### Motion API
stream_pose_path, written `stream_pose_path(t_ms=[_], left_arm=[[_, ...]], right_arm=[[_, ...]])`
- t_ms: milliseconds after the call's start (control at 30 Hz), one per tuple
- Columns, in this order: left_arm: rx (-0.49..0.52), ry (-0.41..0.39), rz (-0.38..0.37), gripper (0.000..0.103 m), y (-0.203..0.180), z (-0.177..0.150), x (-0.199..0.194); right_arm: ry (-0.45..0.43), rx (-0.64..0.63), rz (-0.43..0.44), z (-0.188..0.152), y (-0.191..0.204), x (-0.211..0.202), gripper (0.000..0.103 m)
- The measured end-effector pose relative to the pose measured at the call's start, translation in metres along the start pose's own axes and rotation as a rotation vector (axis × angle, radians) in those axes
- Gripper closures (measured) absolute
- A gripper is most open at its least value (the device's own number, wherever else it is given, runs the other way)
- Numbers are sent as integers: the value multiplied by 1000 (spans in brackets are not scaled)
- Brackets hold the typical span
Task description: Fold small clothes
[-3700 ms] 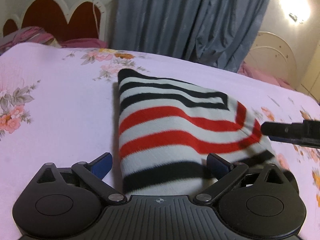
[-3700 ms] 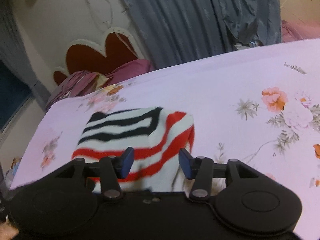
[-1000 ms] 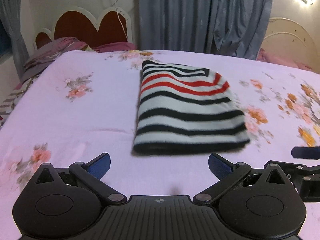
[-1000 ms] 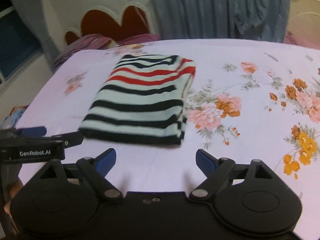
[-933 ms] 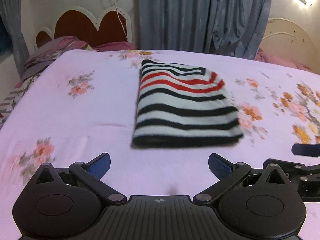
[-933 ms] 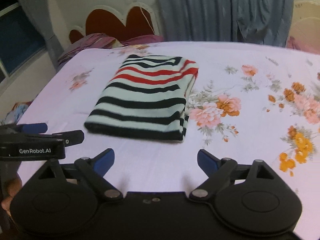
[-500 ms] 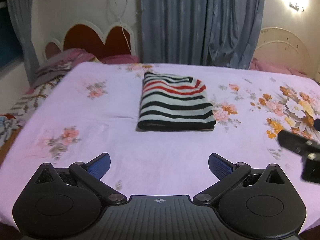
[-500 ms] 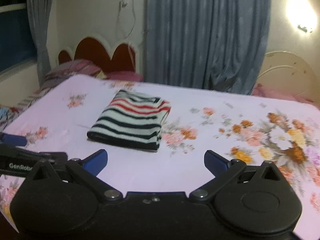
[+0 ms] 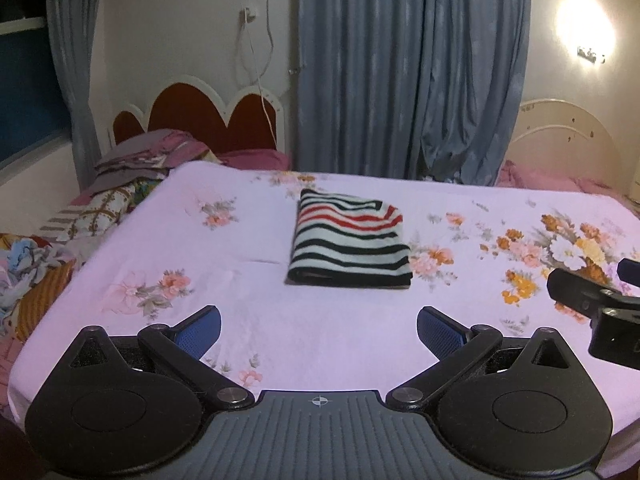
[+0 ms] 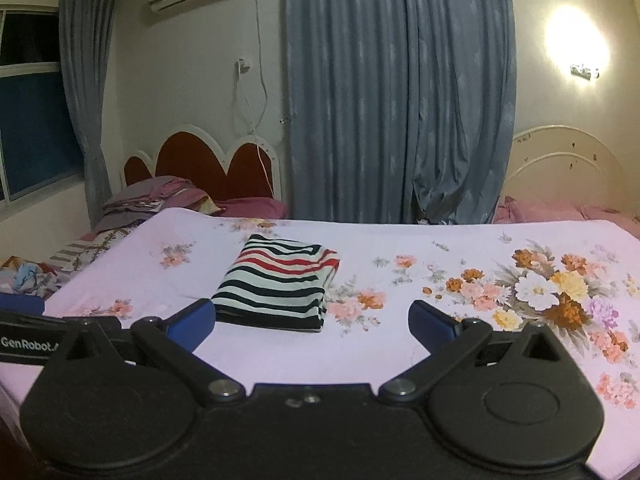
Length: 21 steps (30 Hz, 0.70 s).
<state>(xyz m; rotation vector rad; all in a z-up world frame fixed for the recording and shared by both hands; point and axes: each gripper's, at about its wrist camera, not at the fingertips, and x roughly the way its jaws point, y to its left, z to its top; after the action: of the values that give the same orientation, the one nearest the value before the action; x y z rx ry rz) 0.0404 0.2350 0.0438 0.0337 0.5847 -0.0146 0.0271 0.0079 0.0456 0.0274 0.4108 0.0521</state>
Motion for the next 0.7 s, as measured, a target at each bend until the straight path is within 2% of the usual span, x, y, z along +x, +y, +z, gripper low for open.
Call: stream_pose_path(t_ms=[700], left_arm=[[-15,-31,17,0,-4,0,-17]], right_arm=[[-12,8,2,-3,4,-13,1]])
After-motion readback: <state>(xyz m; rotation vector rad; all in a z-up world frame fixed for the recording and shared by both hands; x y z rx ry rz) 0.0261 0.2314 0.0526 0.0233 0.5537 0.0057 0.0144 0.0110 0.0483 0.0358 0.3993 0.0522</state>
